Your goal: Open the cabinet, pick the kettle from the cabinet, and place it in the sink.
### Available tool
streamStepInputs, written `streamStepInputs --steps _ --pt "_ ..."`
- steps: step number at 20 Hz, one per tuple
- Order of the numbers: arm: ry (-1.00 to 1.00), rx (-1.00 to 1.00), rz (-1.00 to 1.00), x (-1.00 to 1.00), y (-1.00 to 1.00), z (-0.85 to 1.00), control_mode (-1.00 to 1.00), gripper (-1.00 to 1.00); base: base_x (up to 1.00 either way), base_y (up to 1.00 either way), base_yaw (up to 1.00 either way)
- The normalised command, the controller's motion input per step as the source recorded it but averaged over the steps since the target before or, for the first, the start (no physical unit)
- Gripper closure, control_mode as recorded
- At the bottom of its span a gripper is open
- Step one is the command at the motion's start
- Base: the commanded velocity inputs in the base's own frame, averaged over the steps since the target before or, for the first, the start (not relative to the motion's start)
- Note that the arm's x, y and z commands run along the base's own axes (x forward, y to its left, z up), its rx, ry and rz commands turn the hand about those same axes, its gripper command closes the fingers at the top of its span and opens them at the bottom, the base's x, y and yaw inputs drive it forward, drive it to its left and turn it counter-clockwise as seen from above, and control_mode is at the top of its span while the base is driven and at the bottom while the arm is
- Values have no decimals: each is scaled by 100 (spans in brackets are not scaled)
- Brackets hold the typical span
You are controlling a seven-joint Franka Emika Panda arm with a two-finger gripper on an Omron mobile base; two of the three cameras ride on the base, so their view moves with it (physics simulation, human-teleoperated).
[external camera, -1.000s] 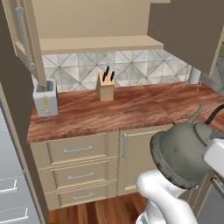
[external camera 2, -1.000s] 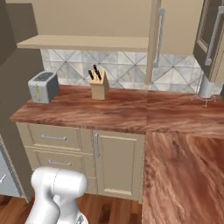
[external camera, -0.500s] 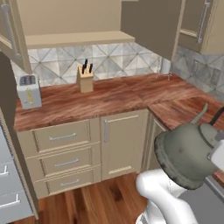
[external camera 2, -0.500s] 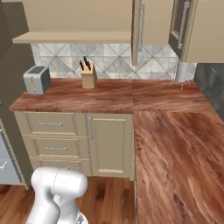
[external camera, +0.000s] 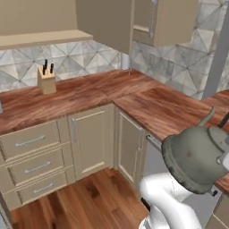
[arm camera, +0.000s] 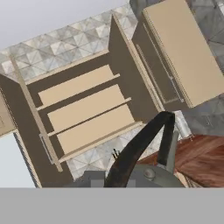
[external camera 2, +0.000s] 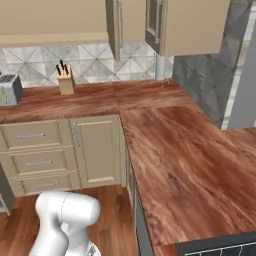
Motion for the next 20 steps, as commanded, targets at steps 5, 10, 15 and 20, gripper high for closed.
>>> streamStepInputs --steps 5,10,15,20 --pt "0 0 0 0 0 0 100 100 -66 0 -44" --pt "0 0 0 0 0 0 100 100 -65 0 -45" --pt "0 0 0 0 0 0 100 100 -56 0 -46" --pt "0 0 0 0 0 0 100 100 -42 0 -44"
